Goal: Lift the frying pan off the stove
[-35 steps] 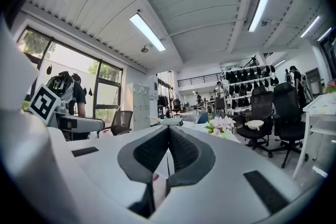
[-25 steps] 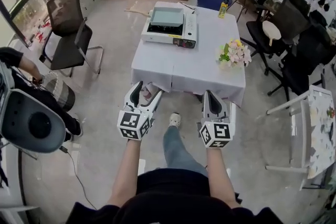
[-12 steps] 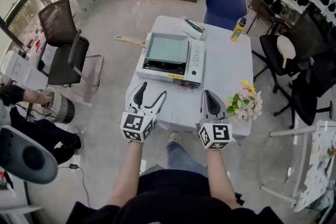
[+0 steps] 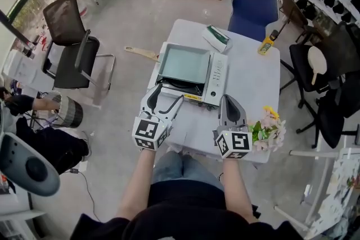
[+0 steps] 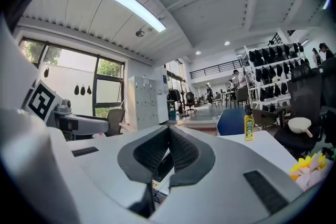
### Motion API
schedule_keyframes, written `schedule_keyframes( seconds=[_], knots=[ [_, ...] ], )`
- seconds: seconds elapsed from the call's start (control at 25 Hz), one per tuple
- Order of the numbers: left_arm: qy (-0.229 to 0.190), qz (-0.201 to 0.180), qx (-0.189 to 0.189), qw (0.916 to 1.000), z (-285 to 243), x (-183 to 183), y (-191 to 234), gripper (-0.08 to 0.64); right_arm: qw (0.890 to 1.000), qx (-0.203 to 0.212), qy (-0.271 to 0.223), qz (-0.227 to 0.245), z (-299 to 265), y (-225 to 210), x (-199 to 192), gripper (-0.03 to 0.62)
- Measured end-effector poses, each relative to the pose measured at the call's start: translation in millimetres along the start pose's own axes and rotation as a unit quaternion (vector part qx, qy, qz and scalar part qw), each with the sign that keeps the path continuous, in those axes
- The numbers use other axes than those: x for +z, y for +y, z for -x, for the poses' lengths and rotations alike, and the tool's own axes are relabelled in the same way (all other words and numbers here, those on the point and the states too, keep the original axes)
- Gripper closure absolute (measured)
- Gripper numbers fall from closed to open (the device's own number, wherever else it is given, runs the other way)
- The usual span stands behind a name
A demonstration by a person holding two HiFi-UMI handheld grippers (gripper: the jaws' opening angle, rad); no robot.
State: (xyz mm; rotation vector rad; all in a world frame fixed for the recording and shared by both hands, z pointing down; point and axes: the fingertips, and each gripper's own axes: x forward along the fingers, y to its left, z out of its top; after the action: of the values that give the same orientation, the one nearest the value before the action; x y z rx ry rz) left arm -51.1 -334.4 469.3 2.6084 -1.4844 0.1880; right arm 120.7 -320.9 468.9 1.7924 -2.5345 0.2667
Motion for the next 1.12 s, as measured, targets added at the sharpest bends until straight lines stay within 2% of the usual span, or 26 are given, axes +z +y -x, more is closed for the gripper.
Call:
schedule_keyframes(
  seconds=[0.32,0.6,0.88,1.04,1.12],
  knots=[
    [-0.003,0.010,-0.007,0.9999,-20.5,9.9,15.3,0.236,1.000,-0.009,0.004,0.002,-17.4,-2.6,7.4,0.590],
    [-0.004,0.000,-0.003,1.0000,-29.7,22.4,34.9,0.236,1.000,-0.005,0.004,0.007,-31.6,2.6,11.8,0.591],
    [0.010,-0.051,0.019,0.9985,-41.2,50.0,87.3,0.236,1.000,0.007,0.001,0.011,-51.0,5.8,18.1,0.590],
    [0.044,-0.092,0.014,0.9947,-49.2,54.6,117.6,0.236,1.000,0.018,0.000,0.017,-62.9,10.0,22.6,0.590],
    [0.070,-0.124,0.003,0.9899,-55.6,51.1,129.1,0.236,1.000,0.023,-0.001,0.018,-69.8,10.9,24.9,0.590]
  ],
)
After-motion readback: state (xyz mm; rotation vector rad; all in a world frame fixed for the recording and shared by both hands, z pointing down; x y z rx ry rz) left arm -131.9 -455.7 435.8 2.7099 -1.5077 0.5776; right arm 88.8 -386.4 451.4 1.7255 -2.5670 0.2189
